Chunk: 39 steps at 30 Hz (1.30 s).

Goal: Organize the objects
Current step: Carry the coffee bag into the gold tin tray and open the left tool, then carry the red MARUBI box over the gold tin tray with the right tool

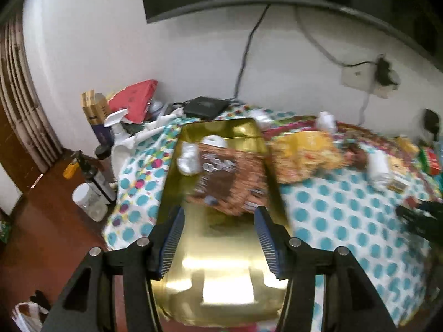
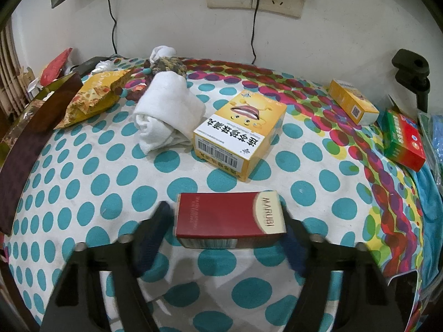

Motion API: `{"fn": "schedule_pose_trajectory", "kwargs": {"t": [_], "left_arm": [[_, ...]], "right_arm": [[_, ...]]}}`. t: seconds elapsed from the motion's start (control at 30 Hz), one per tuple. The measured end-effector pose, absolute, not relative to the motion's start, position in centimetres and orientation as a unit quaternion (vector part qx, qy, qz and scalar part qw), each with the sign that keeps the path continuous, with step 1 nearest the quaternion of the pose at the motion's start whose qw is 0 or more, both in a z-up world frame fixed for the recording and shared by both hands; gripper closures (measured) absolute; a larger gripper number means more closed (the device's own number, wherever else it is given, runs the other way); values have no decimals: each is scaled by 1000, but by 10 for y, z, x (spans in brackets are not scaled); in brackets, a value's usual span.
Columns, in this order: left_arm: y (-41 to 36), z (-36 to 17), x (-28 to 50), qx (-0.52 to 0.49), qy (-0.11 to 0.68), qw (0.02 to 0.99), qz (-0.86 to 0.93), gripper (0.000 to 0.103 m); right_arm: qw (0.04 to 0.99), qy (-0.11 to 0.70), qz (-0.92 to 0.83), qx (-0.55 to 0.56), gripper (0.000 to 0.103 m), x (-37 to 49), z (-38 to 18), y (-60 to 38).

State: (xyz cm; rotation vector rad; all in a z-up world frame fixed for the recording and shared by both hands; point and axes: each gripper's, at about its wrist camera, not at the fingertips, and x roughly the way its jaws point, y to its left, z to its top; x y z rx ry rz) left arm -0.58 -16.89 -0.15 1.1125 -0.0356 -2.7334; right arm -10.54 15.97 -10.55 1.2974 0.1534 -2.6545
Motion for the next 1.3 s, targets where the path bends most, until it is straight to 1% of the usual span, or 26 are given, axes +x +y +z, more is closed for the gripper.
{"fn": "schedule_pose_trajectory", "kwargs": {"t": [0.3,0.57,0.67,0.9,1.17,1.3], "left_arm": [[-116,-4,44,358,-36,64,-931,48],[-110,-16,69,363,-25,67,-929,48],[-117,-21,79,365,-24,79,-927,48],[-154,-26,101,372,19,109,-921,48],[-195,-23,138,356,34,152,-921,48],[-221,-25,154,351,43,179,-918,48]], "right_arm": [[91,50,-894,436,44,-107,-108,159],[90,50,-894,436,44,-107,-109,158],[90,51,-894,436,44,-108,-109,158],[84,59,-895,434,44,-104,-106,157],[75,68,-897,430,44,-102,-103,158],[66,59,-907,411,44,-97,-97,163]]}}
